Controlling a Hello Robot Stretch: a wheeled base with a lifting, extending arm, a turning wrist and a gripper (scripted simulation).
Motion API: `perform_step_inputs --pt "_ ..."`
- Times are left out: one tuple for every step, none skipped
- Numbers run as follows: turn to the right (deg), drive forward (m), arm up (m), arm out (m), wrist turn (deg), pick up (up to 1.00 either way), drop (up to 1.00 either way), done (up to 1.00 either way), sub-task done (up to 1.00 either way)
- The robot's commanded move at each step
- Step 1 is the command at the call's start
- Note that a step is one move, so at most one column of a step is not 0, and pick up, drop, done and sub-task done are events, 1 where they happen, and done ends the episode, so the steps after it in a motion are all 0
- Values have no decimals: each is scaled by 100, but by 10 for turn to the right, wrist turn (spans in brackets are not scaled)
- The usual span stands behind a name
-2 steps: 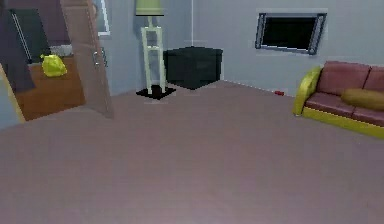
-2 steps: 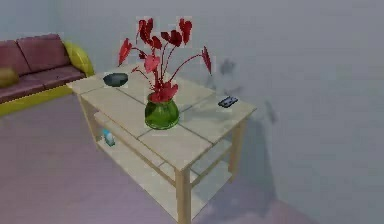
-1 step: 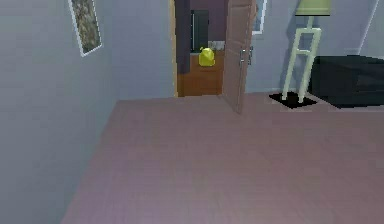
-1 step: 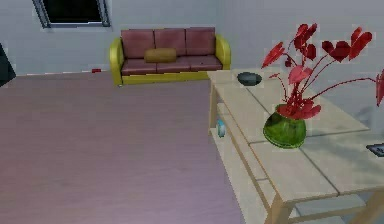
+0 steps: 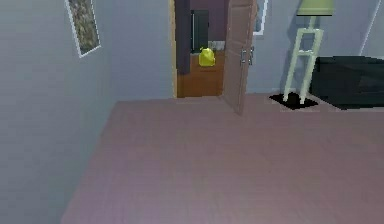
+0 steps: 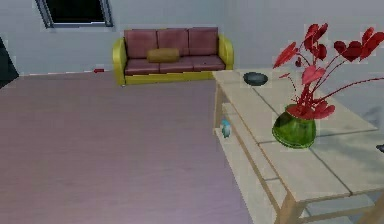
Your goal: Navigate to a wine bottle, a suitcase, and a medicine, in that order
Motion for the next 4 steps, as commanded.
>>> perform_step_inputs --pt "450 0 0 0 0 0 0 0 0" --pt "240 0 0 0 0 0 0 0 0" --pt "0 60 0 0 0 0 0 0 0" --pt "120 0 0 0 0 0 0 0 0"
